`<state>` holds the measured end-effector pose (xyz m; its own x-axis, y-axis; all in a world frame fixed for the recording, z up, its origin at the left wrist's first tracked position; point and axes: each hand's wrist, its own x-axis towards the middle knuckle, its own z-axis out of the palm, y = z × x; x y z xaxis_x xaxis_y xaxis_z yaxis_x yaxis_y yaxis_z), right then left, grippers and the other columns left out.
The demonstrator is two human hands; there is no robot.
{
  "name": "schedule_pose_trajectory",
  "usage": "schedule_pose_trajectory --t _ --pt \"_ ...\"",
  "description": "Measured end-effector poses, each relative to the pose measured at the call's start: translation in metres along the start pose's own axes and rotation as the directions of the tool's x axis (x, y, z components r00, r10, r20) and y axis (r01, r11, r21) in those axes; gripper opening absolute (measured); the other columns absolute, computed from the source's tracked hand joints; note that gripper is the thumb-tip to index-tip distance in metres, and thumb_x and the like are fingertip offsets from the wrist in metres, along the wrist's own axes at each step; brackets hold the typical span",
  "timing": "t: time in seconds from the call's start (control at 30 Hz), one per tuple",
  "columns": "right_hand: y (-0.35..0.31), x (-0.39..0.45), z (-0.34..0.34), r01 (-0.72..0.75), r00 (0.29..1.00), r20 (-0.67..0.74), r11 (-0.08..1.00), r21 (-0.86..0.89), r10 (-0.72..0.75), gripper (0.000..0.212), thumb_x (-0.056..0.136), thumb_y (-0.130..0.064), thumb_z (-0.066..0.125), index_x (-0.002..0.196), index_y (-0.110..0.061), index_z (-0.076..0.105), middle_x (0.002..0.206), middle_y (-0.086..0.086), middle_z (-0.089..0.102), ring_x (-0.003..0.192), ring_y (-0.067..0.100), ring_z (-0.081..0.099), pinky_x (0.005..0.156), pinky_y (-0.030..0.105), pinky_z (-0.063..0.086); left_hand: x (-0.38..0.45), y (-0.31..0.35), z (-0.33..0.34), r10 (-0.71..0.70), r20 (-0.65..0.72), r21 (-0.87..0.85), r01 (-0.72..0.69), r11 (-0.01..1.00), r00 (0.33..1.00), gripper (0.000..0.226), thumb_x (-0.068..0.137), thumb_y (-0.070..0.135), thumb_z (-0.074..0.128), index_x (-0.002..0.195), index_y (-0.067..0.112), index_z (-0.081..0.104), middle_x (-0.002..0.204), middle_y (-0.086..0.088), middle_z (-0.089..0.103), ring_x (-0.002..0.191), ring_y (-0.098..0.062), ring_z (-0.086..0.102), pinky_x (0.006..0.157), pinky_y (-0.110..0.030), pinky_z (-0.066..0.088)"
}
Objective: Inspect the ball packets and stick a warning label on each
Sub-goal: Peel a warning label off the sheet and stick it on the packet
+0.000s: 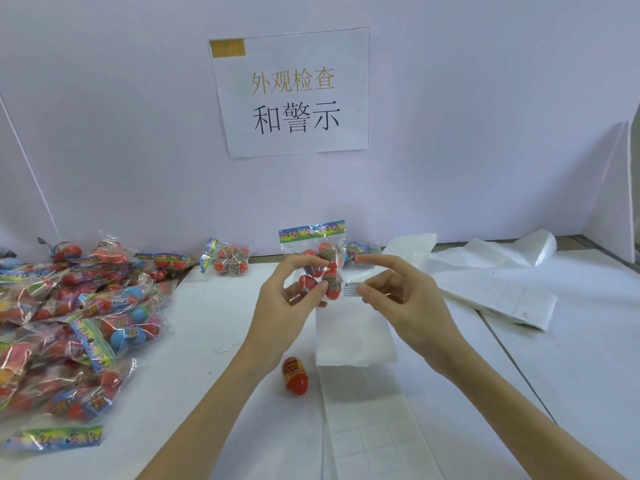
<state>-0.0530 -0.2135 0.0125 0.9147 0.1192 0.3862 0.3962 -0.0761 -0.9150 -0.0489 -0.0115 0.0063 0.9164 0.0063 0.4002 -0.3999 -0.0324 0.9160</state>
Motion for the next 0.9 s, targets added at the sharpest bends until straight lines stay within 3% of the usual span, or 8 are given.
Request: schedule_pose_trajectory --t 0.2,0.4,0.53,0.7,0.83,0.9 --pt "0.0011 -0.0008 0.0020 0.005 1.000 0.013 1.000 -0.016 -0.004 0.037 0.093 -0.009 0.077 0.125 -0.028 0.069 0.082 -0.001 0.078 0.079 0.012 0.072 0.077 0.017 0.053 -0.0027 0.0018 0.0076 0.018 0.070 0.042 -0.021 0.999 0.997 0.032 0.094 0.001 0.074 0.114 0.025 0.072 0.131 -0.004 0.064 0.097 -0.030 0.074 0.080 -0.032 0.063" --pt "0.0047 -0.0003 0.0023 -0.017 1.000 0.001 1.000 -0.018 0.017 0.036 0.093 -0.013 0.077 0.123 -0.031 0.067 0.081 -0.001 0.078 0.079 0.013 0.073 0.076 0.018 0.053 -0.0046 0.0007 0.0069 0.018 0.117 -0.009 -0.017 1.000 0.993 0.026 0.101 0.004 0.064 0.116 0.023 0.073 0.133 -0.006 0.061 0.111 -0.032 0.071 0.084 -0.042 0.064" --pt "0.0054 -0.0010 0.0032 -0.020 1.000 -0.001 1.000 -0.021 0.020 0.035 0.093 -0.014 0.077 0.123 -0.030 0.067 0.080 -0.002 0.078 0.078 0.012 0.073 0.076 0.016 0.053 -0.0054 0.0035 0.0086 0.030 0.098 0.035 -0.034 0.999 0.995 0.026 0.094 0.013 0.076 0.111 0.033 0.074 0.127 0.004 0.063 0.106 -0.027 0.072 0.081 -0.031 0.063" --pt "0.0065 -0.0006 0.0041 -0.014 1.000 -0.016 0.996 -0.092 0.013 0.035 0.093 -0.015 0.077 0.122 -0.029 0.066 0.083 -0.004 0.078 0.082 0.011 0.073 0.078 0.019 0.054 -0.0058 0.0027 0.0100 0.034 0.064 0.095 -0.040 0.995 0.997 0.030 0.089 0.010 0.081 0.104 0.034 0.073 0.125 0.002 0.064 0.105 -0.032 0.072 0.085 -0.038 0.064" --pt "0.0072 -0.0004 0.0038 -0.002 0.996 -0.084 0.950 -0.312 -0.025 0.037 0.091 -0.035 0.078 0.123 -0.032 0.062 0.103 -0.012 0.067 0.089 0.004 0.066 0.075 0.018 0.054 -0.0053 0.0038 0.0094 0.016 0.048 0.053 -0.019 0.998 0.999 0.027 0.088 0.010 0.081 0.108 0.027 0.071 0.128 -0.005 0.065 0.099 -0.031 0.074 0.080 -0.033 0.063" --pt "0.0041 0.0008 0.0044 -0.100 0.994 -0.060 0.972 -0.211 0.089 0.042 0.087 -0.054 0.070 0.124 -0.034 0.064 0.101 -0.011 0.071 0.089 0.003 0.068 0.072 0.020 0.054 -0.0048 0.0043 0.0083 0.025 0.067 0.009 -0.026 1.000 0.997 0.027 0.088 0.012 0.081 0.109 0.024 0.070 0.126 -0.007 0.067 0.096 -0.029 0.076 0.079 -0.030 0.062"
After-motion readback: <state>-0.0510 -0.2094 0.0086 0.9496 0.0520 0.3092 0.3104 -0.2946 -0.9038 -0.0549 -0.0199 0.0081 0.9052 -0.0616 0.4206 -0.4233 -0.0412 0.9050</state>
